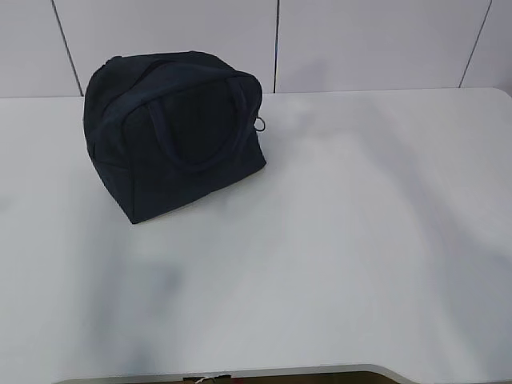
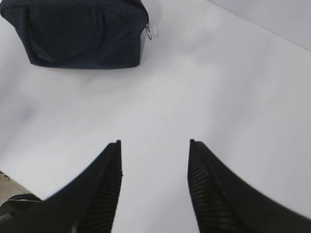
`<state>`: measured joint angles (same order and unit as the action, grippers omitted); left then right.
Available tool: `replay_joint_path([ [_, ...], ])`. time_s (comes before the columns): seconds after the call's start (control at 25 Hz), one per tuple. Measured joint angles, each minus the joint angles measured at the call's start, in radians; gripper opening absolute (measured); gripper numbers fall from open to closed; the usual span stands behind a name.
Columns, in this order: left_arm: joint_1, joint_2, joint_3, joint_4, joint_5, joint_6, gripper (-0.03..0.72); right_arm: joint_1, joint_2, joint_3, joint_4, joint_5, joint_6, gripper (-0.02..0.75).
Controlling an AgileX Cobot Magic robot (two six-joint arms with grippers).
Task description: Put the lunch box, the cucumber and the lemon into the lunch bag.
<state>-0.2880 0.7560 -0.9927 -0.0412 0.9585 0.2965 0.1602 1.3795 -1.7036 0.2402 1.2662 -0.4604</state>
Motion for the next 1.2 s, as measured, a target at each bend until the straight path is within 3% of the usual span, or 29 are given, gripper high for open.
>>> replay_joint_path([
  [0.52,0.0,-0.407,0.217,-0.004,0.108,-0.124,0.484,0.0,-0.379,0.466,0.012,-0.083,-0.011,0.369],
  [1.2,0.0,-0.68,0.445,-0.082,0.11,-0.133,0.484,0.0,-0.852,0.873,-0.035,-0.107,0.028,0.369],
])
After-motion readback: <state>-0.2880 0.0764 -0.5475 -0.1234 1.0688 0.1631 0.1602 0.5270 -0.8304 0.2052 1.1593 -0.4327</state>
